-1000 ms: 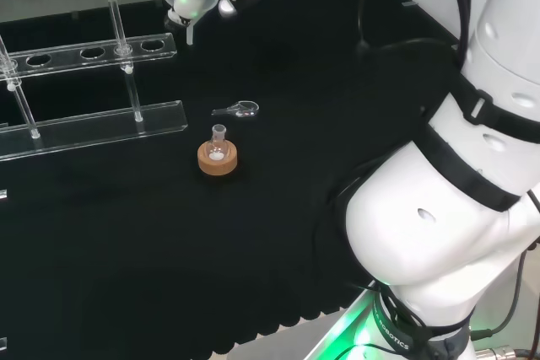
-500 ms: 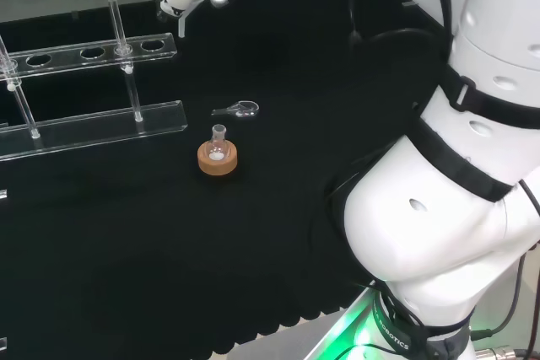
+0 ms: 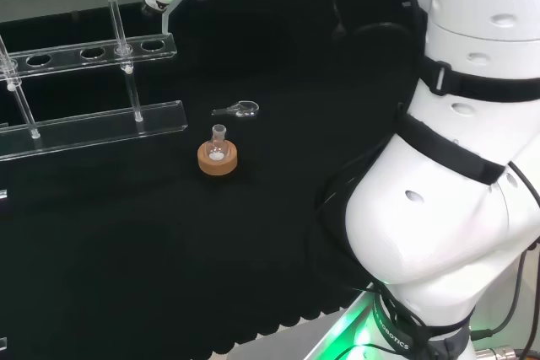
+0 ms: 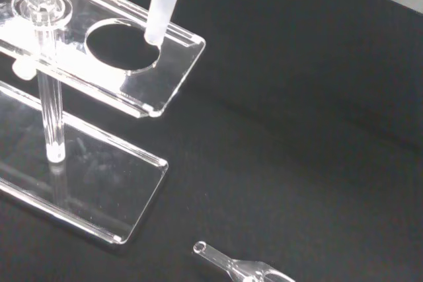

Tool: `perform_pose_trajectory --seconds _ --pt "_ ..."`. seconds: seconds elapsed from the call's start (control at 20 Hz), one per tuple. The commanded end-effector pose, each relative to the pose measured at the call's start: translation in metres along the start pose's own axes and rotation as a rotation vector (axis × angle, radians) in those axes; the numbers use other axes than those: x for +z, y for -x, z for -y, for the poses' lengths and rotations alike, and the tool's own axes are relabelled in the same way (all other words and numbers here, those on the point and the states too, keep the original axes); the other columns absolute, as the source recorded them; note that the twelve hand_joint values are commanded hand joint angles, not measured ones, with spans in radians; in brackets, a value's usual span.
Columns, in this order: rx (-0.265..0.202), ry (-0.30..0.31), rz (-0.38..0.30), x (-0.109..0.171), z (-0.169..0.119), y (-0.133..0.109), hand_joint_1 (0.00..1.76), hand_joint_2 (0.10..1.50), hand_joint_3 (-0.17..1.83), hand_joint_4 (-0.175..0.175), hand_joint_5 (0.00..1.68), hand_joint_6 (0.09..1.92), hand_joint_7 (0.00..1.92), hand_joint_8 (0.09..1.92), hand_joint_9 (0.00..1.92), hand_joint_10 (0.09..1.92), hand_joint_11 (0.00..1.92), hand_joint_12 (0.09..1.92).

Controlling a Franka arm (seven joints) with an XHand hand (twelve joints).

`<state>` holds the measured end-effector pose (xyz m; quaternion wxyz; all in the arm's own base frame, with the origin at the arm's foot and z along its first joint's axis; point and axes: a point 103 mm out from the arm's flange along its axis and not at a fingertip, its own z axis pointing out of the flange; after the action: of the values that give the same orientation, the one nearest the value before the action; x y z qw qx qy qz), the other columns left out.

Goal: Put the funnel back on the funnel stand.

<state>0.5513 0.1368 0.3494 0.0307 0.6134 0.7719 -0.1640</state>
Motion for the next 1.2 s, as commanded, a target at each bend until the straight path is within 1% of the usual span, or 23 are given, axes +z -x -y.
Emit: perform_pose_trajectory --seconds 0.05,0.3,0.85,1.2 --pt "-0.018 -0.006 -0.002 0.002 -0.009 -0.002 0.68 0.82 0.43 -0.043 0.49 0.3 0.58 0.71 1.02 0.48 0.57 1.31" --pt "-0.029 -0.005 -0.015 0.005 -0.012 -0.004 0.68 0.81 0.43 -0.044 0.5 0.3 0.58 0.71 1.02 0.48 0.58 1.31" --pt "-0.057 -0.019 -0.017 0.014 -0.02 -0.015 0.68 0.81 0.43 -0.045 0.5 0.3 0.58 0.71 1.02 0.48 0.58 1.3" --pt "-0.067 -0.049 -0.002 0.028 -0.03 -0.026 0.68 0.81 0.43 -0.045 0.5 0.3 0.58 0.71 1.02 0.48 0.58 1.3"
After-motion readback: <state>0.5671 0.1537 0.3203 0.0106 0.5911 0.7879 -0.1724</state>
